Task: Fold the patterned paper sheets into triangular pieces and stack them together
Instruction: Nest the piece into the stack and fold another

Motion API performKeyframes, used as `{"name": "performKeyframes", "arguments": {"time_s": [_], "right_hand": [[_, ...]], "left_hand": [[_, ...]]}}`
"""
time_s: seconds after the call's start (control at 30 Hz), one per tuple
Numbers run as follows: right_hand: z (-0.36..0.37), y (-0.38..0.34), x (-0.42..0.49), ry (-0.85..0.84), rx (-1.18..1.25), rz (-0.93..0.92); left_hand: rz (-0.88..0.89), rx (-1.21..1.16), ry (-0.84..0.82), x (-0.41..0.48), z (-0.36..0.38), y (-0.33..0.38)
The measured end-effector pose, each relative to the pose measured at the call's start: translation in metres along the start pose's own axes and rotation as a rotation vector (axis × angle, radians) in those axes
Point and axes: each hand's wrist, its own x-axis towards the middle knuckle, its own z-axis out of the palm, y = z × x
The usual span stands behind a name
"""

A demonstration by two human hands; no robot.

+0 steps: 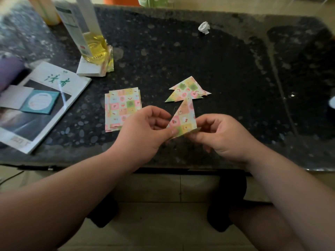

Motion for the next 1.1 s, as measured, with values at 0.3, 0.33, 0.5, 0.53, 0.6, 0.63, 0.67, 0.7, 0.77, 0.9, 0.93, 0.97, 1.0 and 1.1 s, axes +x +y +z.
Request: {"name": "performKeyframes", "arguments": {"time_s": [0.3,0.33,0.5,0.53,0.6,0.63,0.67,0.7,0.77,0.9,0.93,0.97,1.0,1.1], "right_hand": [[0.002,-0.005,-0.001,0.044,0.169,0.162],[0.001,-0.007,-0.002,0.031,0.172,0.170],[0.001,-0.011,-0.004,-0.016,0.179,0.210],[0.002,-0.011,-0.004,-0.018,0.181,0.212],[0.002,-0.011,-0.005,-0.020,0.201,0.216],[0.002,-0.011,-0.005,-0.018,0.215,0.214],[0.002,-0.011,-0.005,-0.014,0.230,0.211],[0.001,-0.010,-0.005,-0.008,0.248,0.202],[0.001,-0.010,-0.004,0.005,0.281,0.180],[0.001,-0.009,-0.003,0.011,0.369,0.145],[0.002,-0.009,-0.004,0.004,0.392,0.141],[0.004,-0.009,-0.004,-0.005,0.408,0.132],[0.006,-0.009,-0.005,-0.012,0.415,0.124],[0.012,-0.008,-0.006,0.013,0.390,0.108]], "left_hand": [[-0.172,-0.285,-0.154,-0.008,0.002,0.013],[-0.184,-0.255,-0.197,-0.009,0.003,0.013],[-0.385,-0.363,-0.306,-0.014,0.005,0.018],[-0.410,-0.371,-0.321,-0.014,0.005,0.018],[-0.417,-0.338,-0.328,-0.013,0.004,0.019],[-0.411,-0.311,-0.322,-0.013,0.003,0.019],[-0.405,-0.285,-0.312,-0.013,0.003,0.019],[-0.396,-0.261,-0.301,-0.013,0.003,0.019],[-0.367,-0.220,-0.275,-0.013,0.004,0.019],[-0.265,-0.202,-0.228,-0.015,0.008,0.019],[-0.239,-0.205,-0.218,-0.015,0.009,0.019],[-0.215,-0.210,-0.210,-0.016,0.010,0.018],[-0.195,-0.215,-0.207,-0.016,0.011,0.017],[-0.157,-0.217,-0.216,-0.015,0.011,0.015]]}}
